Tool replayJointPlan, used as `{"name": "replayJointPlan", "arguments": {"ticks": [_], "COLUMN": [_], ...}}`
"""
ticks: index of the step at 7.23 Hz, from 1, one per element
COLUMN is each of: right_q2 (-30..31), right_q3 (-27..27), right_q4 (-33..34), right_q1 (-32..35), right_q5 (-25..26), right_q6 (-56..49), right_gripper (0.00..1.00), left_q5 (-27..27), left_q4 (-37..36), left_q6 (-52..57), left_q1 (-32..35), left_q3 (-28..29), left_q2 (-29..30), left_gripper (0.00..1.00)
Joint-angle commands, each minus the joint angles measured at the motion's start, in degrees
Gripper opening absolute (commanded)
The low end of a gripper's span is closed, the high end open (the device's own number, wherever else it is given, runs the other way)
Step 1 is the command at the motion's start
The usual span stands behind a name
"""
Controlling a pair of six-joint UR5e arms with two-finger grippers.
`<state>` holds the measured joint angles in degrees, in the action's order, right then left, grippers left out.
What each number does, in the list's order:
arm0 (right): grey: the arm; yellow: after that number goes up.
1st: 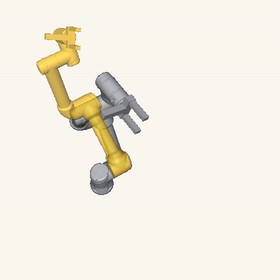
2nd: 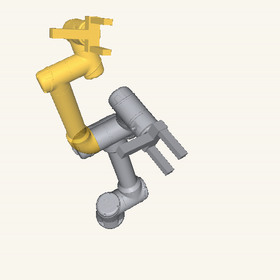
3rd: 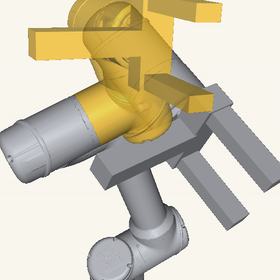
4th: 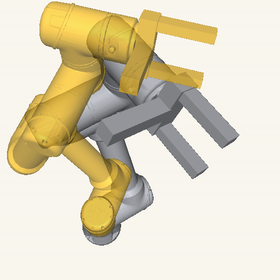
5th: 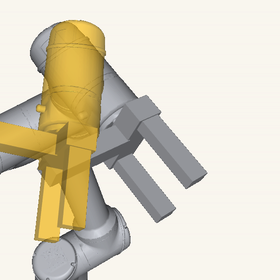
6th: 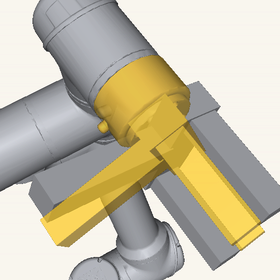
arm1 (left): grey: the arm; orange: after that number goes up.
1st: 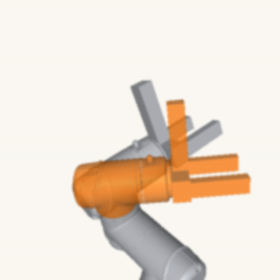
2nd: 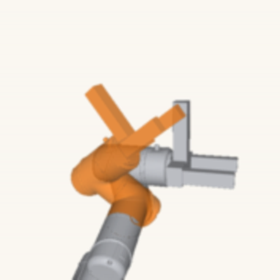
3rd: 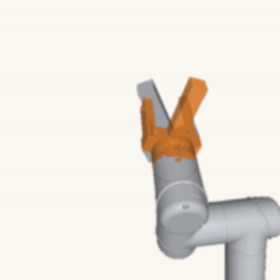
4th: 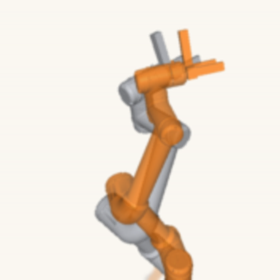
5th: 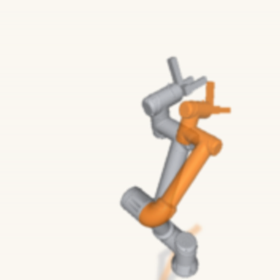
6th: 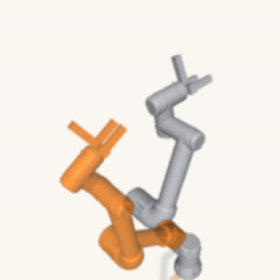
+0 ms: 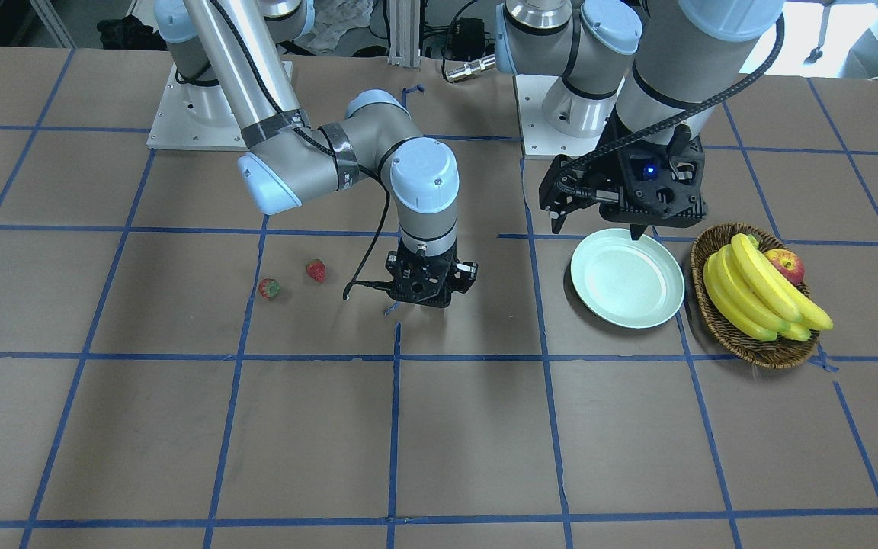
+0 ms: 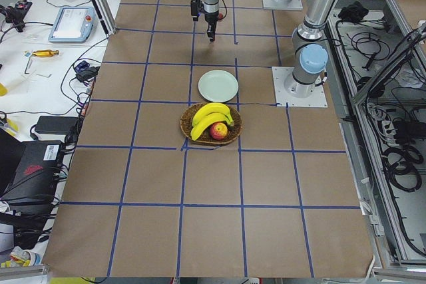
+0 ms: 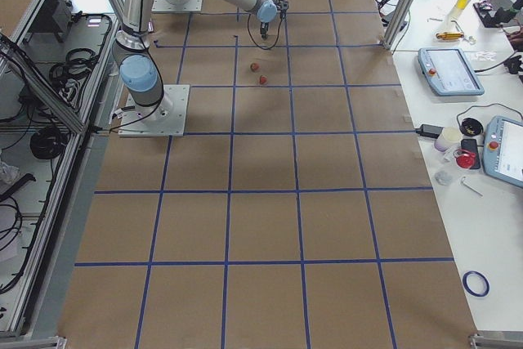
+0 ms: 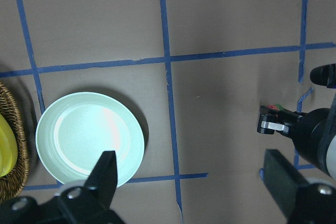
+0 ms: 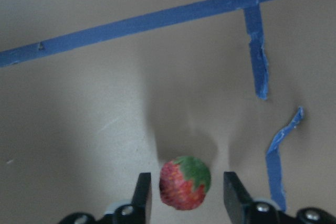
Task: Collect all strawberries into plate
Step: 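Carry the strawberry toward the plate side and release it on the table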
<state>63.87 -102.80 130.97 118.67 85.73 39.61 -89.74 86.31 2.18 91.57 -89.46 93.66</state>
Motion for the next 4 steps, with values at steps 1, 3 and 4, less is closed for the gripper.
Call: {"name": "replayJointPlan", "arguments": {"ticks": [1,3,4], "right_q2": [5.71,12.21,14.07], "right_q3": [-0.90,-4.14,-6.86], "right_q4": [-5.68,-13.43,-14.51], "right_q1": [-5.69,-14.92,-18.70], "right_q5": [1.29,2.94,5.30], "right_q6": [-7.85,-23.00,-29.01], "right_gripper": [1.00,1.00,1.00], "left_q5": [0.26,0.26,0.35], "left_q4": [-0.26,-0.26,-0.26], "left_q6": [-0.07,-0.42,-0.94], "left_q1": [0.01,0.01,0.10], "left_q3": [-0.10,-0.10,-0.36], "left_q2": [0.20,0.29,0.38], "left_gripper": [1.00,1.00,1.00]}}
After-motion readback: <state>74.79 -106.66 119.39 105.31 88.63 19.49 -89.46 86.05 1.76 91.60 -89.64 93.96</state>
